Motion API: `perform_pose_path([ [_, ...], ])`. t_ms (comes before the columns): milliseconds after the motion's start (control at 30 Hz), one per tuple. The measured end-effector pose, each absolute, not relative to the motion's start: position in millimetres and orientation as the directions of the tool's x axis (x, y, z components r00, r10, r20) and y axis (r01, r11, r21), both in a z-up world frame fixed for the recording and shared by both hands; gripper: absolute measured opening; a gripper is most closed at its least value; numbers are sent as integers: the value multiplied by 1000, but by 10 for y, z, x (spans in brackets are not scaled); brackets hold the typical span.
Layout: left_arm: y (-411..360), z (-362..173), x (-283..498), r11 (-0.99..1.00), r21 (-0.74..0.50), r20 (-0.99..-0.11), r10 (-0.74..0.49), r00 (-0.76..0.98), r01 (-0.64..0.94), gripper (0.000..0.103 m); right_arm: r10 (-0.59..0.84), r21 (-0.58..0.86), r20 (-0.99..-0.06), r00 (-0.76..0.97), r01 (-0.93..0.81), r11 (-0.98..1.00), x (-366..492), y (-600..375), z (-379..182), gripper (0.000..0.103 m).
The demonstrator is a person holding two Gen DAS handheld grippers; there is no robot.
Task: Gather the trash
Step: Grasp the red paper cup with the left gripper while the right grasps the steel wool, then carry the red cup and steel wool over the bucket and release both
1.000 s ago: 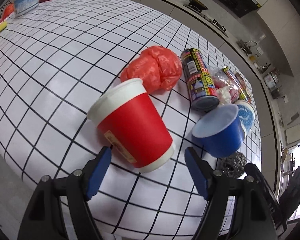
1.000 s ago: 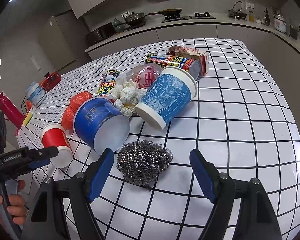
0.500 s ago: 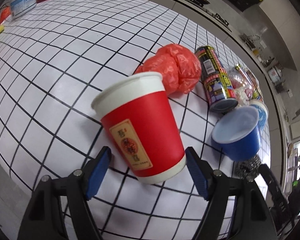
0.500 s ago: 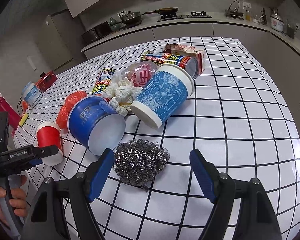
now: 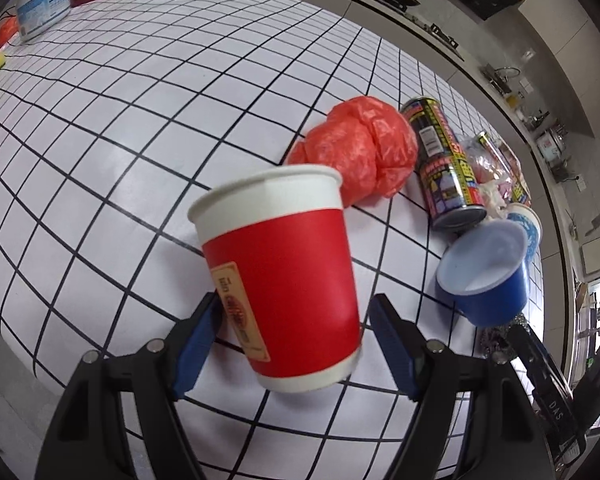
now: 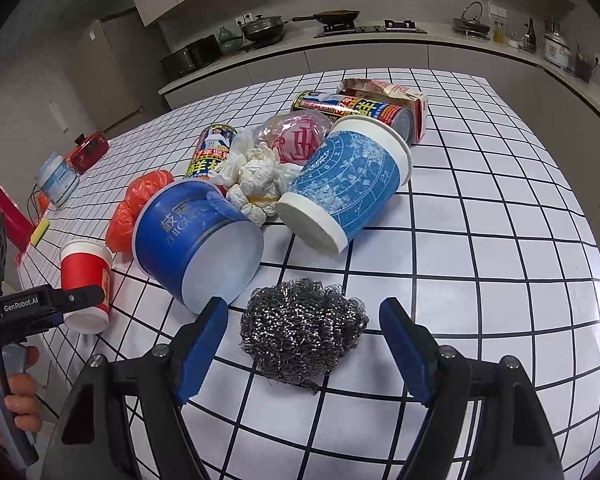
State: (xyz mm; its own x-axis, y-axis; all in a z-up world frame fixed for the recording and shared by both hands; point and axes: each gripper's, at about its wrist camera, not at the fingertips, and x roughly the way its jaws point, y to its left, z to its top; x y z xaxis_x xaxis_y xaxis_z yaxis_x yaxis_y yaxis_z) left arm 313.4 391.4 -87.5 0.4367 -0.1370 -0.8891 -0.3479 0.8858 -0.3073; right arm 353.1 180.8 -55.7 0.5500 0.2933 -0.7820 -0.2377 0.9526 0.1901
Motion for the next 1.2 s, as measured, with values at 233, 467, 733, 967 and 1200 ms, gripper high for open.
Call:
perform_pose_path([
  [233, 3910, -868, 3150, 899, -282, -894, -120, 431, -336, 77, 285, 190, -784, 551, -224, 956, 3557, 1816, -573, 80],
  [467, 3933, -881, 3171, 906, -254, -896, -89, 435, -338, 76, 273, 179, -794, 543, -219, 959, 3592, 1851, -629, 80],
  [733, 3979, -879, 3144, 904, -286, -878, -115, 465, -316, 67, 264, 178, -801, 537, -208, 962, 3634, 1840, -689, 80],
  [967, 3936, -863, 3123, 915, -294, -865, -131, 485, -277, 61, 267, 171, -808, 526, -224, 959, 3659, 1884, -758, 60],
  [1200, 3836, -708, 3001, 927, -302, -832, -143, 536, -223, 59, 300, 217, -785, 543, -213, 953, 3560, 1788, -693, 55],
])
